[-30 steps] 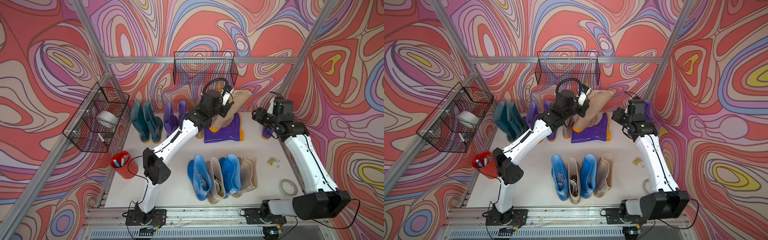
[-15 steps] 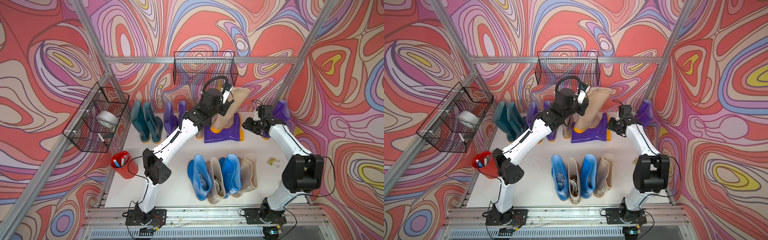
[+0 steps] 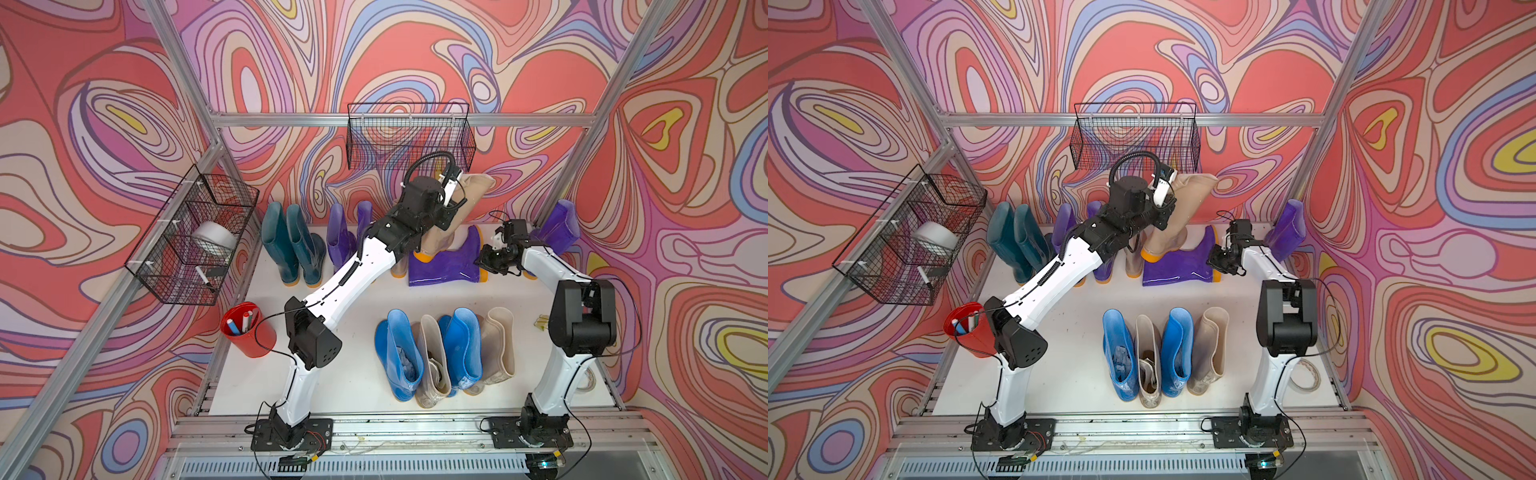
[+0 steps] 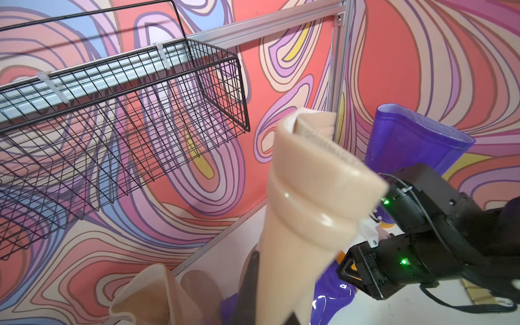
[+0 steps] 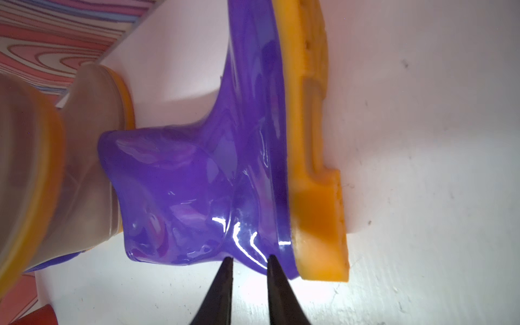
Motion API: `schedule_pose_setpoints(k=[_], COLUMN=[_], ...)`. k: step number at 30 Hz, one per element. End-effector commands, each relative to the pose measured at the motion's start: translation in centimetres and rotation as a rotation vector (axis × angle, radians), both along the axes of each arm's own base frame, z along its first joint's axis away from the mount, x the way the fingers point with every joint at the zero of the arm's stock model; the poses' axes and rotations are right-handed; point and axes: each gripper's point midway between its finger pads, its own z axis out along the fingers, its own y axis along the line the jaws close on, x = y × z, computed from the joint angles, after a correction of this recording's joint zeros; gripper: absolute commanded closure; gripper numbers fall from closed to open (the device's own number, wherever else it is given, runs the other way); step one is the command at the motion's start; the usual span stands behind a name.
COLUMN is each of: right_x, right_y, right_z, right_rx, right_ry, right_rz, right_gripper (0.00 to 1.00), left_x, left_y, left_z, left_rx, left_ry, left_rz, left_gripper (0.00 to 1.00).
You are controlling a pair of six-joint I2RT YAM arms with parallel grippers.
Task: Match and arrange rain boots in pairs
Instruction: Pick up the rain boot at the center of the board.
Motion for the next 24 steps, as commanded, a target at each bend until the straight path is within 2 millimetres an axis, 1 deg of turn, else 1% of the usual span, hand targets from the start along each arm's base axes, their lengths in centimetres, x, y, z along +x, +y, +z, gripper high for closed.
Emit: schedule_pose_setpoints(k=[1,4,7,12,16,19,22,24], right_x=[1.1,1.6,2.0,2.6,2.6,2.4,2.2,2.1], right_y=[1.4,2.0,1.7,-0.2,-2.1,-3.5,-4.7,-5.2], right_z=[0.1,-1.1,-2.7,-4.5,-5.4,-5.3,-4.6,-4.0], right_rx=[0.025,0.026,0.015,-0.060,-0.066,-0.082,-0.095,-0.097], right_ry=[-0.030,-0.004,0.033,0.093,0.122,0.126,0.112,0.101], right_rz=[0.053,0.067,0.052,0.002,-0.049,-0.081,-0.112,-0.120], right_gripper=[0.76,0.76,0.76,0.75,0.75,0.75,0.75,0.75], left_x=[-2.2,-2.2,-2.3,-2.5,-2.6,-2.5,-2.6,-2.6], left_y=[2.3,2.4,2.5,2.5,2.6,2.7,2.6,2.6], left_z=[9.6,9.6,9.6,9.2,9.0,8.9,8.7,8.8], left_rx=[-0.166,-0.166,-0.162,-0.158,-0.156,-0.151,-0.151,-0.152], left_ry=[-0.180,-0.180,-0.180,-0.172,-0.171,-0.172,-0.171,-0.174], left_rz=[0.003,0.004,0.003,0.000,-0.003,0.002,-0.003,-0.003], left_gripper=[1.00,1.00,1.00,1.00,1.00,1.00,1.00,1.00])
